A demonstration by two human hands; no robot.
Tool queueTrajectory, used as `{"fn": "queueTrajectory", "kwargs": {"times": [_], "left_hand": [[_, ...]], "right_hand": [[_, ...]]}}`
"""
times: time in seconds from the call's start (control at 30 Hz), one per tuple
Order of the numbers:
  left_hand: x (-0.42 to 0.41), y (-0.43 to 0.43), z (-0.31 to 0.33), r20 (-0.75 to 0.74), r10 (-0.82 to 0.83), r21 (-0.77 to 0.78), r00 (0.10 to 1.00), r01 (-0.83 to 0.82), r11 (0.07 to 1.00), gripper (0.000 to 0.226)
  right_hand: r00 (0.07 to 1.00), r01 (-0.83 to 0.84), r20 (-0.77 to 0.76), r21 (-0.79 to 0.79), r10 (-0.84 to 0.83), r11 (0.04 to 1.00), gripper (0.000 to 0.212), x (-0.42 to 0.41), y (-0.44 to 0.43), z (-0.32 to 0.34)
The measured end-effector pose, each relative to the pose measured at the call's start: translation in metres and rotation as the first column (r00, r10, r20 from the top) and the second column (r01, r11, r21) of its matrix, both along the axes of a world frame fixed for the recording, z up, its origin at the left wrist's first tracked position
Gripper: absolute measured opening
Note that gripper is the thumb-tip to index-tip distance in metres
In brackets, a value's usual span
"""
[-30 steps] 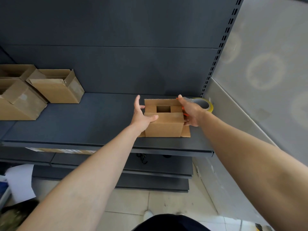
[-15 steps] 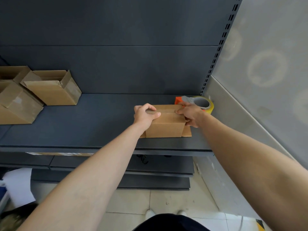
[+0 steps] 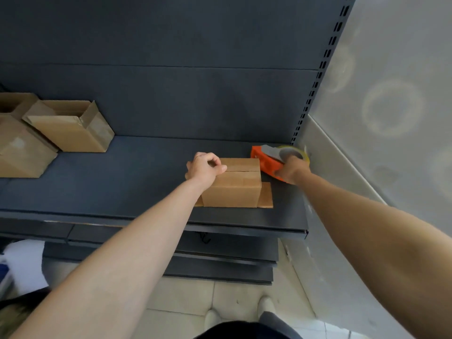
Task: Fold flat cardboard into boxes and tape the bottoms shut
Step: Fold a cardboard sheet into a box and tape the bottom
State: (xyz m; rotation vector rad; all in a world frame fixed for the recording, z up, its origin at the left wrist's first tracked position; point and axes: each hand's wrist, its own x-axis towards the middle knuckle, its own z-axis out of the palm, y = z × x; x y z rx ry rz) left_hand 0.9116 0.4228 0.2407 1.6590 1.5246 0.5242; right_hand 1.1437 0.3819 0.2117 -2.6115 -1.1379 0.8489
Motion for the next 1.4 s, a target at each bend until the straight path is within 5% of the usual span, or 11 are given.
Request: {"fn": "queueTrajectory", "kwargs": {"times": [0.1,0.2,0.27,0.43,0.6,0.77,1.0,1.1,1.2,1.4], "left_hand": [[0.001,0.0,-0.001,0.011,0.044,-0.017,0.999,-0.043,0.999,0.018],[0.002,0.0,-0.003,0.016,0.078,-0.024,0.997,-0.077,0.997,0.022],[0.003,0.0,-0.003,0.012,0.099,-0.038,0.995,-0.098,0.994,0.022],[0.005,0.001,-0.003,0.023,0.112,-0.053,0.993,-0.111,0.992,0.023],[0.006,0.001,-0.001,0.031,0.111,-0.051,0.993,-0.109,0.993,0.024],[0.006,0.001,0.002,0.032,0.125,-0.075,0.992,-0.122,0.99,0.022],[-0.007,0.002,0.011,0.073,0.038,-0.063,0.997,-0.034,0.997,0.008],[-0.009,-0.004,0.032,0.27,0.132,-0.085,0.954,-0.113,0.99,0.027],[-0.012,-0.006,0.05,0.593,0.243,-0.39,0.767,0.01,0.921,0.044],[-0.014,-0.006,0.06,0.669,0.239,-0.457,0.704,0.136,0.879,0.033]], "right_hand": [[0.975,-0.168,0.141,-0.051,0.173,0.984,0.061,0.005,0.001,0.001],[0.977,-0.197,0.072,-0.046,0.2,0.979,0.057,0.014,0.005,0.005],[0.979,-0.203,0.014,0.096,0.203,0.974,0.052,0.02,0.008,0.013],[0.849,0.02,-0.499,0.356,0.172,0.934,0.009,0.031,0.009,0.065],[0.807,0.008,-0.529,0.455,0.263,0.89,0.041,0.017,0.002,0.115],[0.738,-0.007,-0.607,0.429,0.294,0.903,0.046,-0.01,-0.002,0.122],[0.798,0.045,-0.565,0.402,0.209,0.915,0.051,-0.025,-0.004,0.11],[0.823,0.029,-0.53,0.4,0.206,0.916,0.05,-0.029,-0.003,0.113],[0.843,0.016,-0.499,0.394,0.199,0.919,0.047,-0.034,-0.003,0.116],[0.864,-0.005,-0.46,0.397,0.203,0.918,0.048,-0.04,-0.003,0.117]]}}
